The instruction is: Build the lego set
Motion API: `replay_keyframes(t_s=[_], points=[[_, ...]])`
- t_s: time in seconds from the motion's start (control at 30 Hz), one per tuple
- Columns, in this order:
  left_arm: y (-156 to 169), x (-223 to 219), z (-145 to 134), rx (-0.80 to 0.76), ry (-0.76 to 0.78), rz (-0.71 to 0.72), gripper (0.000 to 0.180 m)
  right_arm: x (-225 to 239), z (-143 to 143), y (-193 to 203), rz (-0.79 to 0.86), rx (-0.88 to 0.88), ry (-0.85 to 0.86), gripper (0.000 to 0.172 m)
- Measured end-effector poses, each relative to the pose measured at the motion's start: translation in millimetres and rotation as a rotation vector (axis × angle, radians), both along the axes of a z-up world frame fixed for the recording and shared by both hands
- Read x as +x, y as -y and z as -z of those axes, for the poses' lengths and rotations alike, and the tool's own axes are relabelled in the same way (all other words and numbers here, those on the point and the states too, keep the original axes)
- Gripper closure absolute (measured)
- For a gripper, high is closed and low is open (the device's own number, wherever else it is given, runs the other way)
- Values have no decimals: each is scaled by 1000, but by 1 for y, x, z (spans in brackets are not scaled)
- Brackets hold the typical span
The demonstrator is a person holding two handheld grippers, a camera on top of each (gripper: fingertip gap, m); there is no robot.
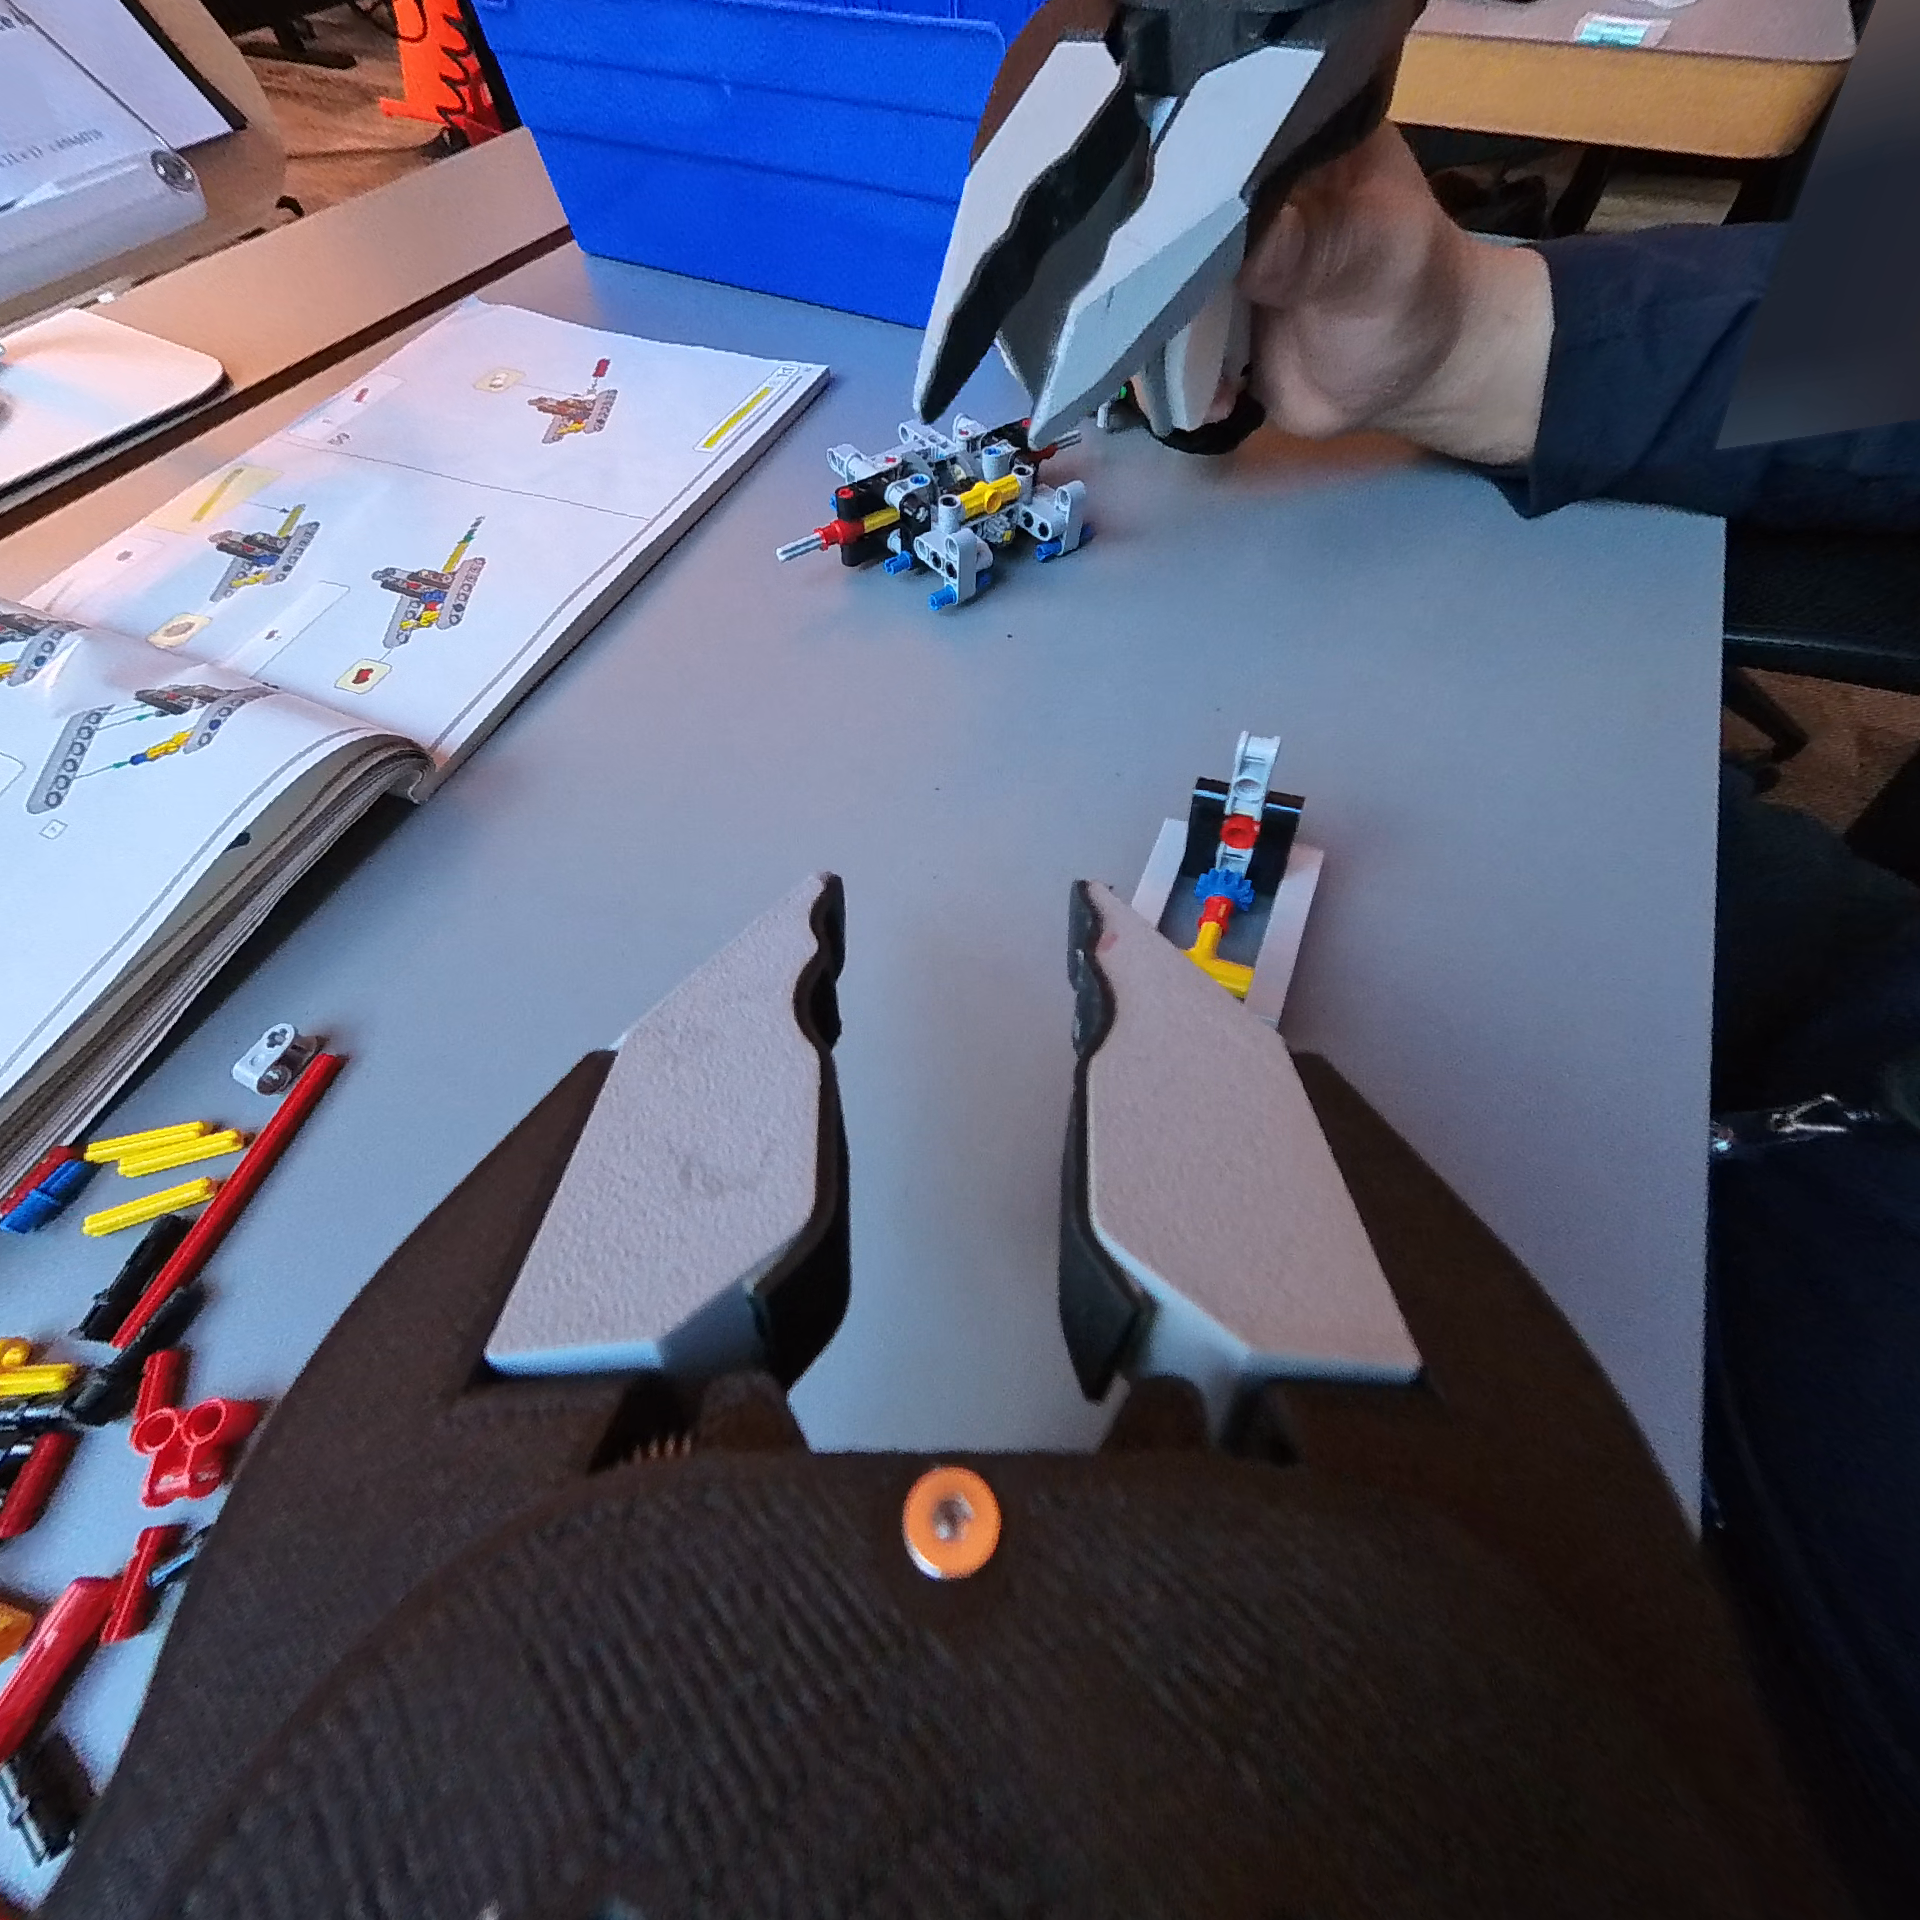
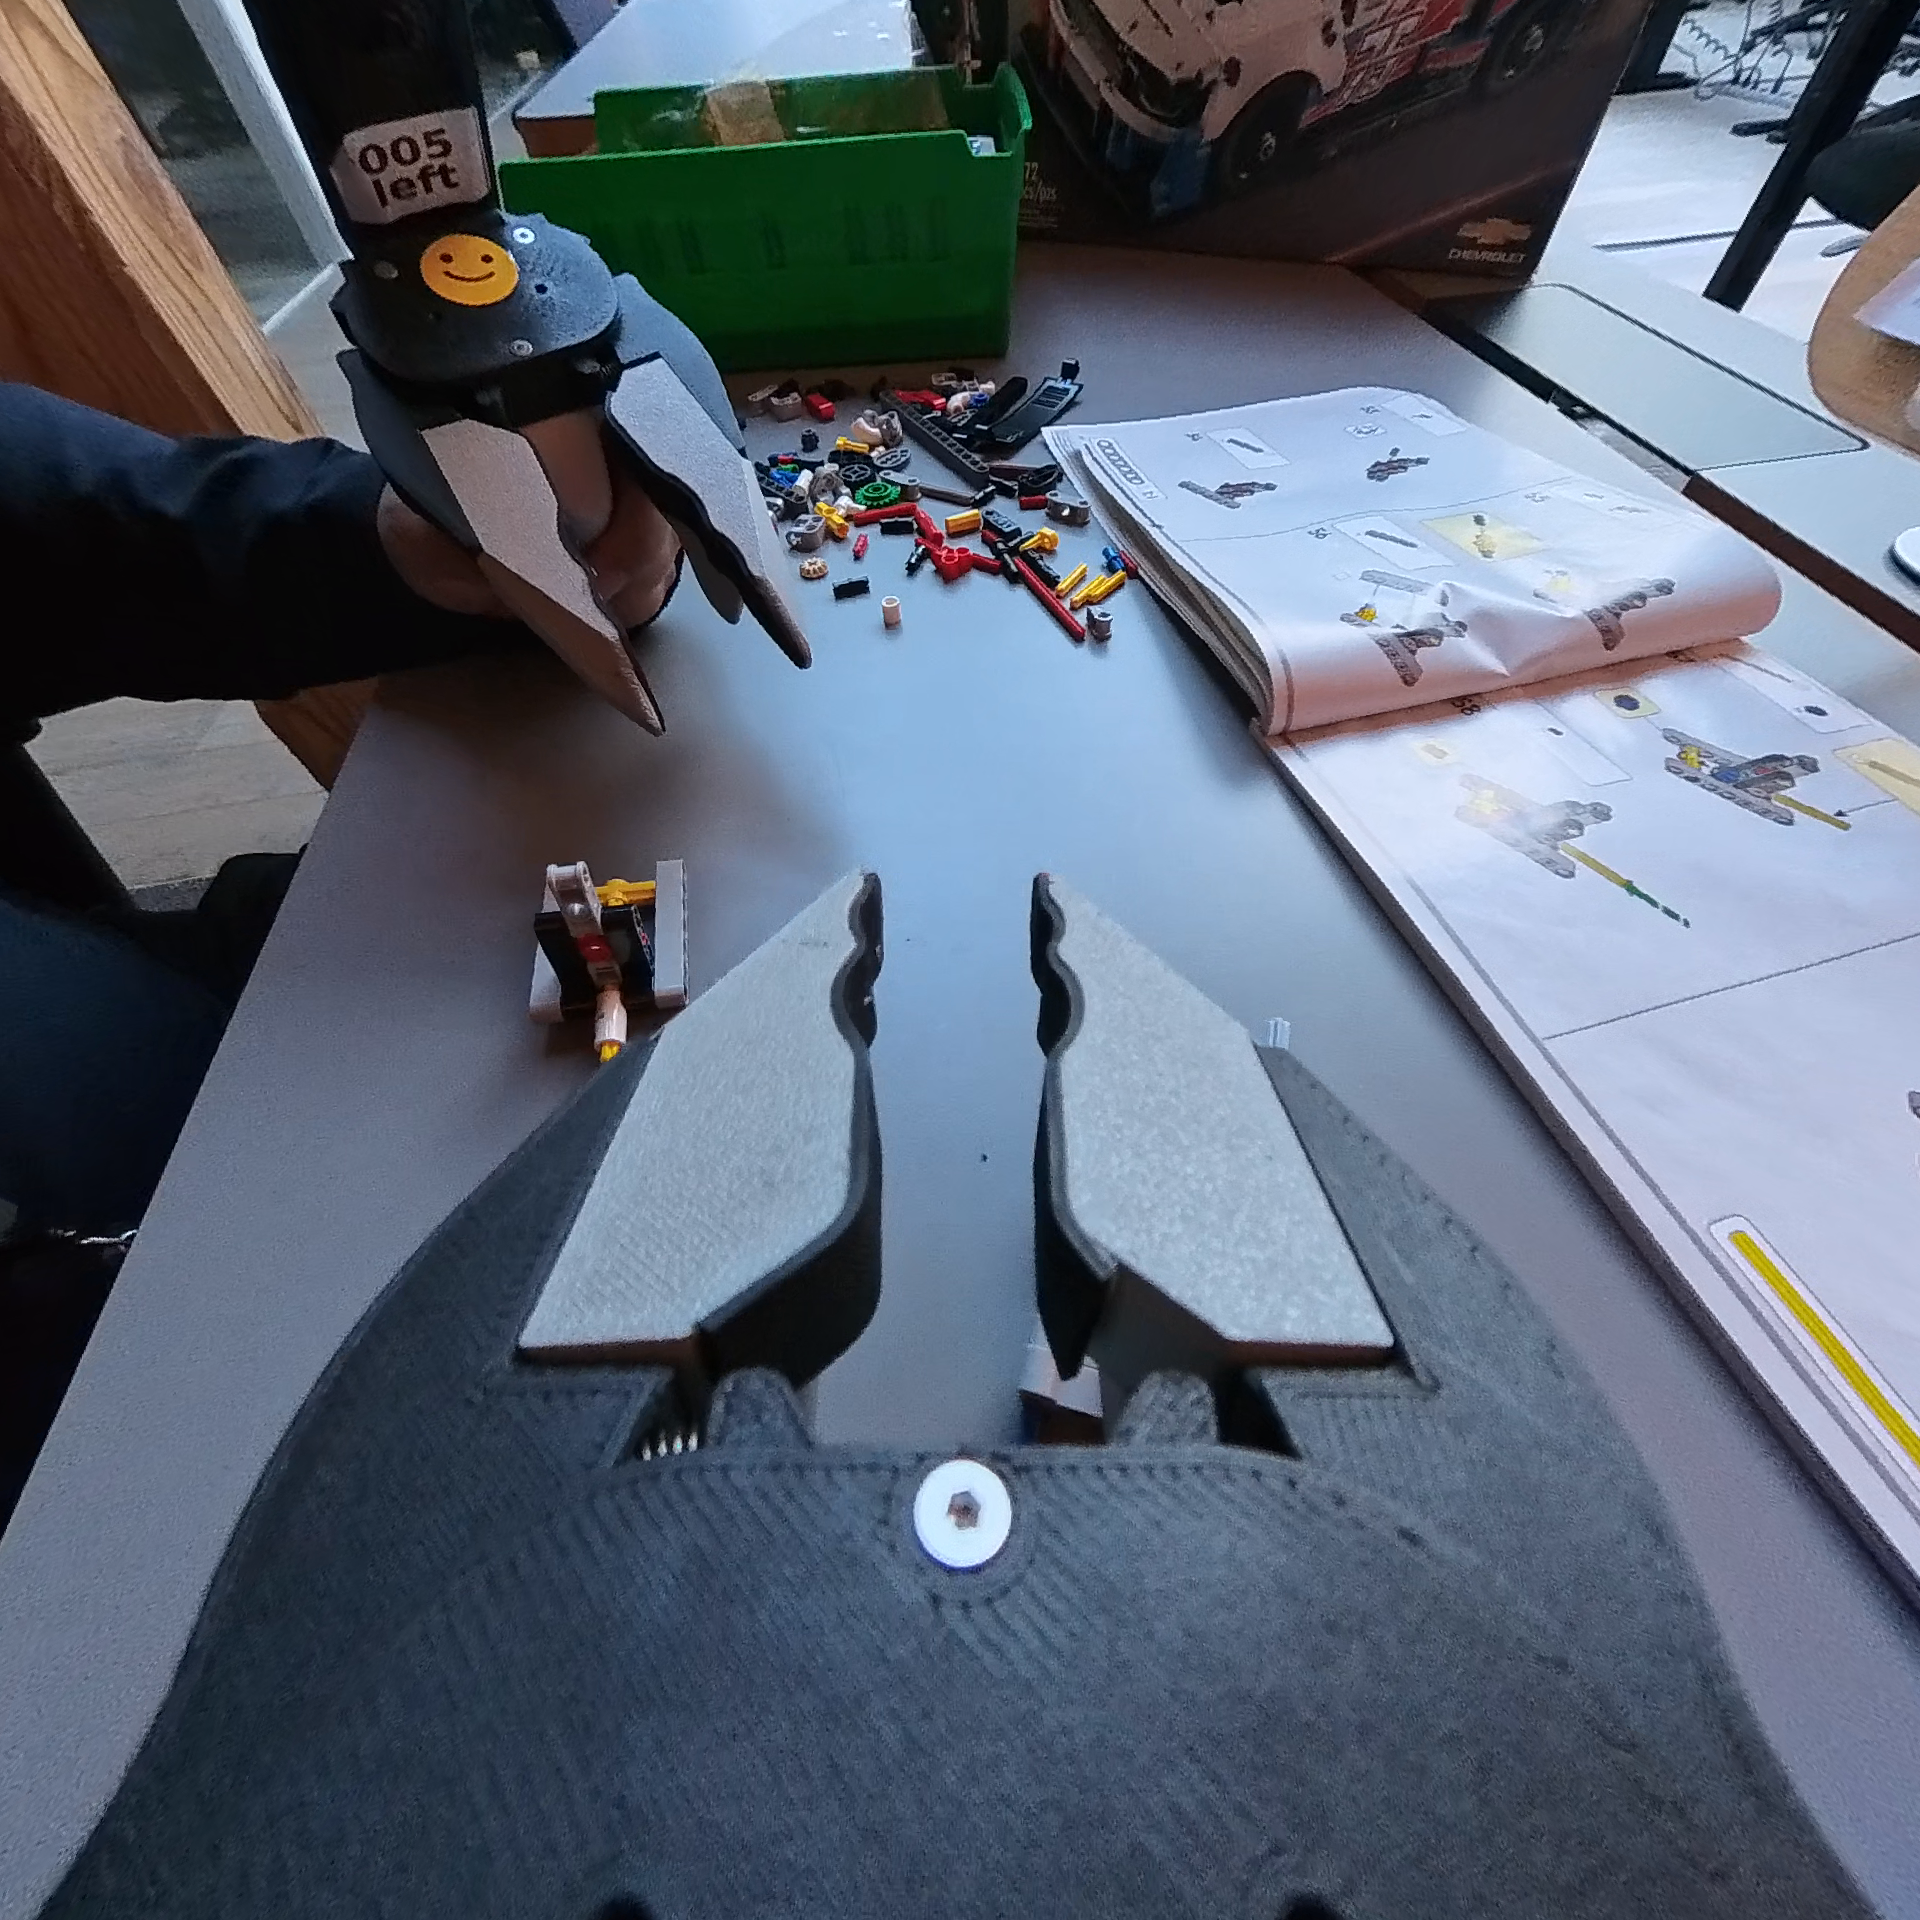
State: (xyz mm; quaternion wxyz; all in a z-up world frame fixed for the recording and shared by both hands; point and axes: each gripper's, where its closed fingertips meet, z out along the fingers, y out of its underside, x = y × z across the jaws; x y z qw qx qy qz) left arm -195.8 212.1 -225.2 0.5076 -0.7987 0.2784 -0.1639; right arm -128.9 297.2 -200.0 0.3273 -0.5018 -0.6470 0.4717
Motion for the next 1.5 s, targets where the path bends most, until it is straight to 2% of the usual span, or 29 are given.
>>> replay_keyframes(t_s=[0.23, 0.37, 0.53, 0.67, 0.77, 1.13, 1.3, 1.4, 1.5], points=[[1, 1, 0, 2, -3, 9, 140, 1, 0, 0, 1, 13, 3, 145], [3, 5, 2, 3, -21, 35, 144, 4, 2, 9, -58, -12, 28, 151], [4, 7, 4, 0, -42, 41, 145, 15, 19, 52, -263, -52, 154, 153], [4, 8, 4, -1, -44, 53, 145, 22, 44, 81, -381, 65, 263, 160], [7, 12, 6, -10, -54, 85, 149, 26, 52, 95, -436, 88, 308, 162], [21, 33, 19, -40, -142, 217, 166, 22, 68, 96, -405, 164, 360, 166], [30, 57, 26, -116, -143, 297, 166, 22, 72, 96, -402, 164, 380, 166], [29, 61, 39, -191, -199, 300, 166, 21, 73, 96, -402, 157, 384, 167], [25, 63, 39, -236, -202, 294, 167, 22, 73, 96, -404, 150, 388, 169]])
